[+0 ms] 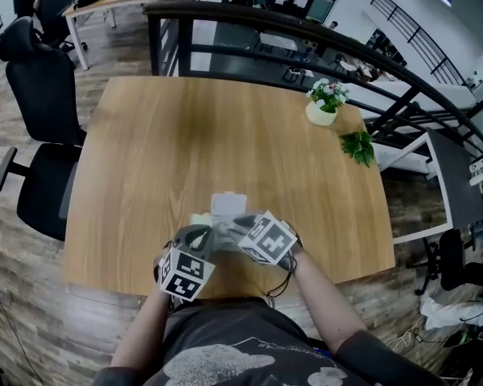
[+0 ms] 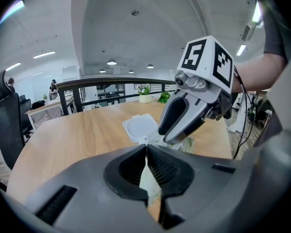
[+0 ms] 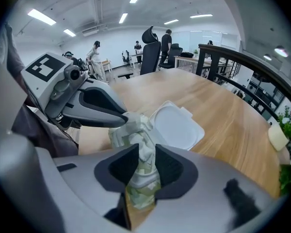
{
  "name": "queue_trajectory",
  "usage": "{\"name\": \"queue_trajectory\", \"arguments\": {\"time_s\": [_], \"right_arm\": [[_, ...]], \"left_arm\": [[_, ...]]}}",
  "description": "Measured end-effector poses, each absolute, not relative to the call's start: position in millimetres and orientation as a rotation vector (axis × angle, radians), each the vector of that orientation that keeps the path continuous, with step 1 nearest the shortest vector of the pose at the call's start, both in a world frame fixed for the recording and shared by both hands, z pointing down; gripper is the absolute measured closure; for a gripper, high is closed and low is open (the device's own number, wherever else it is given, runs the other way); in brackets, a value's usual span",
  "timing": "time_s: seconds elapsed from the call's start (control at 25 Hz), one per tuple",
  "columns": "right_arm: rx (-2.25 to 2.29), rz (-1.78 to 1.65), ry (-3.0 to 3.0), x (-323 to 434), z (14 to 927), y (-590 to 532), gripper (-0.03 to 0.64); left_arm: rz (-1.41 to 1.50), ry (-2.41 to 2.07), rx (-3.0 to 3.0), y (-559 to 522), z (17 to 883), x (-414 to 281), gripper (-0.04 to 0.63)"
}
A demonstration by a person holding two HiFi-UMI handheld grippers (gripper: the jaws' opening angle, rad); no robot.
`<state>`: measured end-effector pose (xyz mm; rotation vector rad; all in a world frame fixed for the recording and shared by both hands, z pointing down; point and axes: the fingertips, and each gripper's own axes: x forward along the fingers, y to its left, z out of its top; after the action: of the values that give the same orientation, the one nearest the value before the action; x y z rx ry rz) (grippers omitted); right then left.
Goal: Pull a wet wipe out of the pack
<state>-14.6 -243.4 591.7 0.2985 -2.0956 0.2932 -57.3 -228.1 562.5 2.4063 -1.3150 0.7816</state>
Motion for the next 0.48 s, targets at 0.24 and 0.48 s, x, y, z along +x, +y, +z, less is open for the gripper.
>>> {"name": "queue_trajectory", "arguments": {"time_s": [0.24, 0.48], "right_arm": [[0.296, 0.309, -2.057, -16.9, 597.1, -238.3, 0.548], [0.314, 0.285, -2.073, -19.1, 595.1, -237.4, 0.588]], "left_arm": [[0.787, -1.298, 2.412, -226.6, 563.9, -56.9, 0.574], [0.787, -1.289, 2.42, -227.5, 563.8, -57.4, 0.574]]}}
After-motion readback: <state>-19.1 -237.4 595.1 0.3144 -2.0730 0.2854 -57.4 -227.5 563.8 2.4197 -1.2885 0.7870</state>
